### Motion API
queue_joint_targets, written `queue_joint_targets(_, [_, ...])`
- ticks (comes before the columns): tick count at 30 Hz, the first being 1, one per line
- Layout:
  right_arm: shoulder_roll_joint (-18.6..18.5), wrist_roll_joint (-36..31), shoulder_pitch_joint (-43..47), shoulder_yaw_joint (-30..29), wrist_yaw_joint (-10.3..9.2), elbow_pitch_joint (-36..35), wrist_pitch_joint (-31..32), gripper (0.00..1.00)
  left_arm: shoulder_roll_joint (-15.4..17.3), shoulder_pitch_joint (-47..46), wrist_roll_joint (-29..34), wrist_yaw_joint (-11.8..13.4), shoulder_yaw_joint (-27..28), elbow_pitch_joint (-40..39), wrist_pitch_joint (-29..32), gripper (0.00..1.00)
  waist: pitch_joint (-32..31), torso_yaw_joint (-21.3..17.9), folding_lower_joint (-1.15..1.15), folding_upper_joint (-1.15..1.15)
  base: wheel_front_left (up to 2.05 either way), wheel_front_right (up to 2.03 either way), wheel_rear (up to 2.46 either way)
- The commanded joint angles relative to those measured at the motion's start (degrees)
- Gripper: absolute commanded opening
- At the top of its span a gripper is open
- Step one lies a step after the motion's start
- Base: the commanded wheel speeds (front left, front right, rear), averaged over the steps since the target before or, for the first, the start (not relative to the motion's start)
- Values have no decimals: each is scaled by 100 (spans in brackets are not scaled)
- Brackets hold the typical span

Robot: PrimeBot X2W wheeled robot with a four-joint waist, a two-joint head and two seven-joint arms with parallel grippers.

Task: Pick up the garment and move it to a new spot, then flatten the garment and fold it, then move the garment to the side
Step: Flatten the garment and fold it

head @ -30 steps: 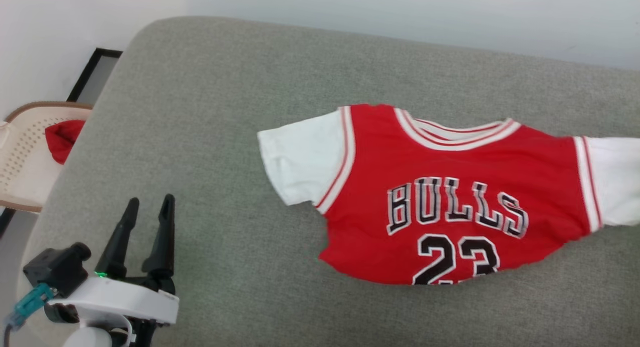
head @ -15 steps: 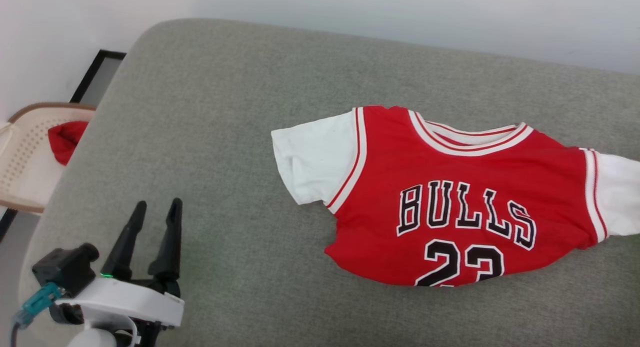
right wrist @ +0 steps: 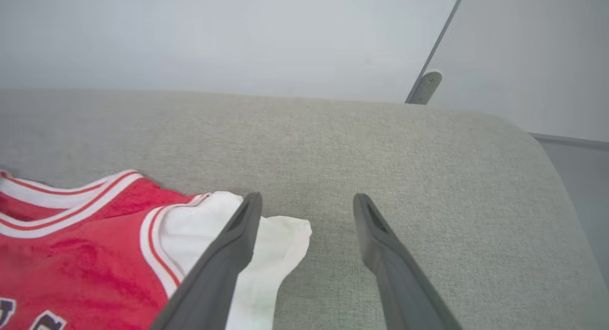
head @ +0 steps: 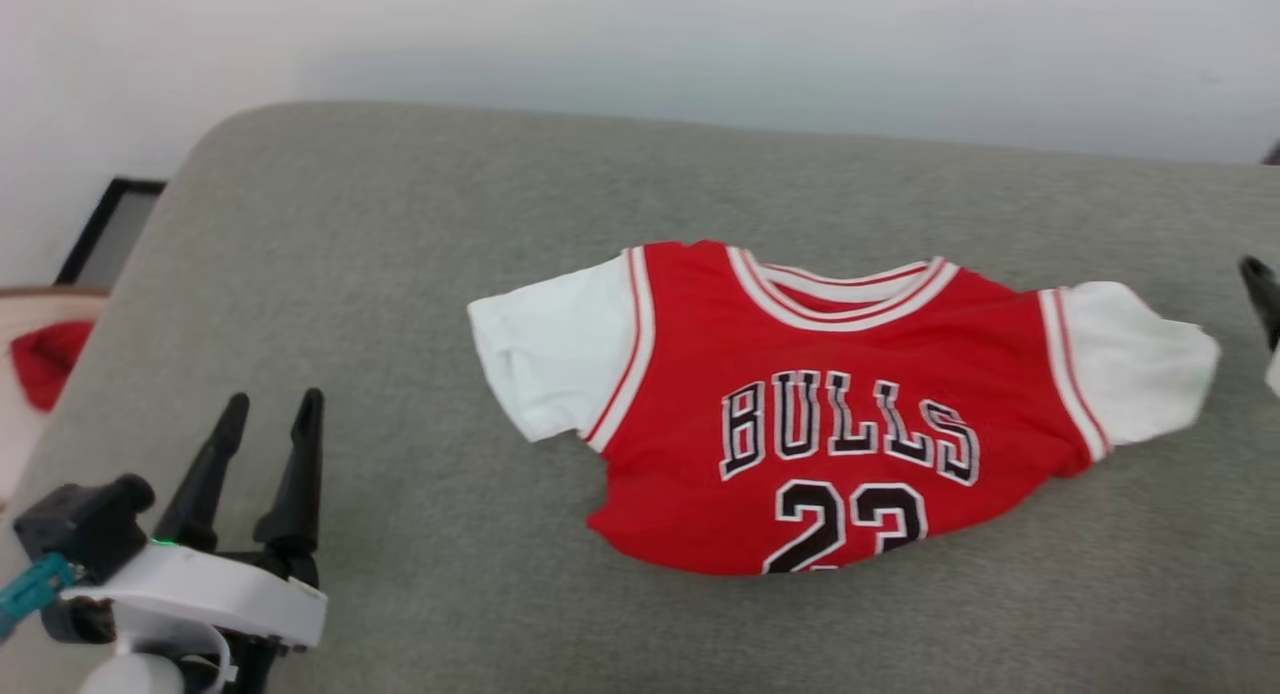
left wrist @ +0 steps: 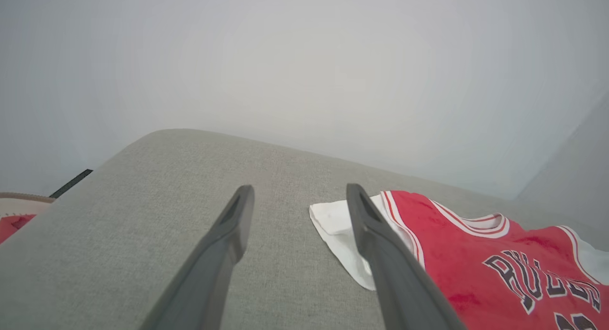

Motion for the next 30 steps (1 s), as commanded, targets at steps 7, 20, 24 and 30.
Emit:
queue_joint_targets(7, [191,428,794,300,-5,-1183,-1027,100,310,97,-64,58,84,-274,328,100,-394,-722,0,0,0,0,0])
queue_joint_targets(20, [916,147,2088,-5,-5,-3039,-2180,100,853,-489,-389,-57,111,-310,1312,100,-261,-1249,0,0,0,0,0])
queue_joint_targets(24, [1113,70,2257,-129,-5,-3453,-2134,100,1027,-1103,-636,-196,-69,-31,2132,100,-38,-1358,0,0,0,0,0])
queue_joint_targets(30, [1307,52,2278,-200,-5,-3857,-1998,100,1143,-2089,-987,-331,-443,686,3496,100,379,-1516,0,0,0,0,0])
